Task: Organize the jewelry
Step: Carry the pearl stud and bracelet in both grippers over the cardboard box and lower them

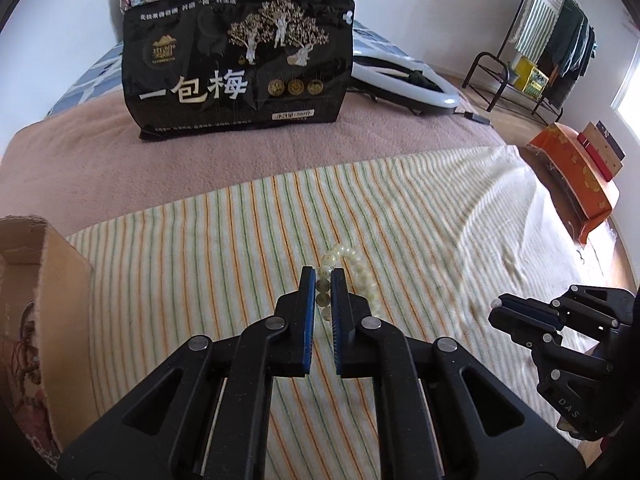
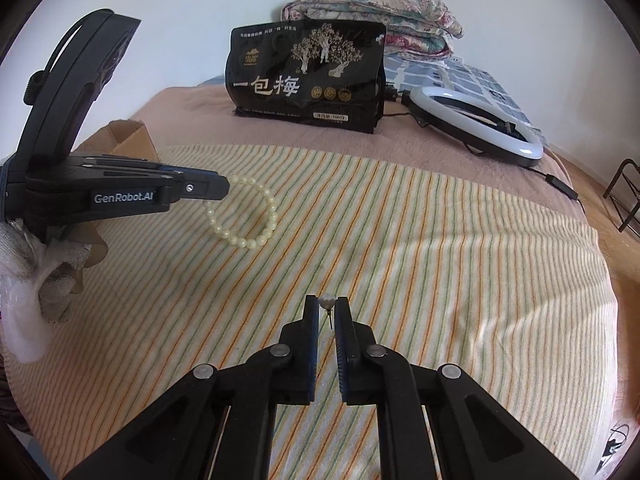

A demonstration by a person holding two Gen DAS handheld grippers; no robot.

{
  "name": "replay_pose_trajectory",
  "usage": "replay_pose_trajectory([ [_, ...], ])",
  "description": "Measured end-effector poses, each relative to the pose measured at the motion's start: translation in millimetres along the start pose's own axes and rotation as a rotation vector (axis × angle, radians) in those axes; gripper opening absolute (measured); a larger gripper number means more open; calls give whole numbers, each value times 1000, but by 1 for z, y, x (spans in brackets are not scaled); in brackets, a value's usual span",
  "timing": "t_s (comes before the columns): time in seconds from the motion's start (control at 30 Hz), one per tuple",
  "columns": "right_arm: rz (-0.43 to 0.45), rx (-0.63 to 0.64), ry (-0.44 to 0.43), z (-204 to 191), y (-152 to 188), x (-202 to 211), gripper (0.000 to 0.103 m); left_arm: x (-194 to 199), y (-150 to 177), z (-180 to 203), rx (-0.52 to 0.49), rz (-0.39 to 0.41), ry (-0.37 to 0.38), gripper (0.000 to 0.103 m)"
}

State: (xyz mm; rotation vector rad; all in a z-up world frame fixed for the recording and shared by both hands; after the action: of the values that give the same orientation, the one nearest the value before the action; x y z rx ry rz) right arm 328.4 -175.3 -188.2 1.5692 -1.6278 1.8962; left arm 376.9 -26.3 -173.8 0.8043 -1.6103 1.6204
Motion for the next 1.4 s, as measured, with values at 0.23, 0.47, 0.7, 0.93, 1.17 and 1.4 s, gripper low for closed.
replay_pose_trajectory([
  [0.23,38,-5,4,-8,-10,22,5,35,-1,-7,1,38,9,5],
  [0.47,73,2,6,-23,-21,43,5,71,-3,-17,11,85,14,5],
  [0.7,107,-5,6,-37,-31,64,5,108,-3,-35,31,131,12,5],
  [0.93,138,-7,-4,-59,-40,81,5,143,3,-58,46,177,-1,5],
  [1.17,157,9,-30,-88,-47,89,5,173,15,-90,75,217,-33,5],
  [1.4,163,43,-74,-126,-56,85,5,191,31,-129,109,236,-85,5],
])
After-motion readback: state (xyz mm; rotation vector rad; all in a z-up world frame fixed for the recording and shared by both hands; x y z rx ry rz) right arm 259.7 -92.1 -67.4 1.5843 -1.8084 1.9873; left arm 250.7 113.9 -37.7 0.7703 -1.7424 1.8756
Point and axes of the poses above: each gripper's, at about its wrist camera, not at the fingertips, and x roughly against the way its jaws point, z to its right, y to its underside, the point moved 7 cm from there along -x, roughly the way its jaws point, and after that the axes turned 10 degrees about -y, right-handed, at the moved point
